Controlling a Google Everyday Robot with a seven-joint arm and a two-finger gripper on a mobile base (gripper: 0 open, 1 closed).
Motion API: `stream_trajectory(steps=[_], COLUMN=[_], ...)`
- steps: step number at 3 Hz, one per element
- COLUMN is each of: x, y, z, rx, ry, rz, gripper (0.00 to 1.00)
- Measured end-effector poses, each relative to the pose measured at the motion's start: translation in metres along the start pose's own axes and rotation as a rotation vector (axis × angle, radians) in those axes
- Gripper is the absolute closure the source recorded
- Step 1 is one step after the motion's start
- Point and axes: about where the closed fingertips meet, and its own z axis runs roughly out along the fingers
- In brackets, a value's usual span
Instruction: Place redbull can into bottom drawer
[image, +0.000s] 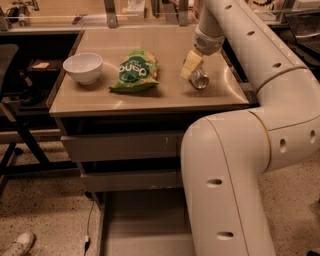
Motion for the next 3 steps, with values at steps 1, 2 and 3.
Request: stream_trajectory(steps=[1,2,3], x=[-0.0002,-0.0003,-0.0003], y=[0.0058,0.006,0.006], z=[0.0126,0.013,0.013], rx=[-0.03,-0.031,-0.031], ry=[0.013,0.013,0.013], rz=[0.006,0.005,0.005], gripper=[0.0,0.18,0.41])
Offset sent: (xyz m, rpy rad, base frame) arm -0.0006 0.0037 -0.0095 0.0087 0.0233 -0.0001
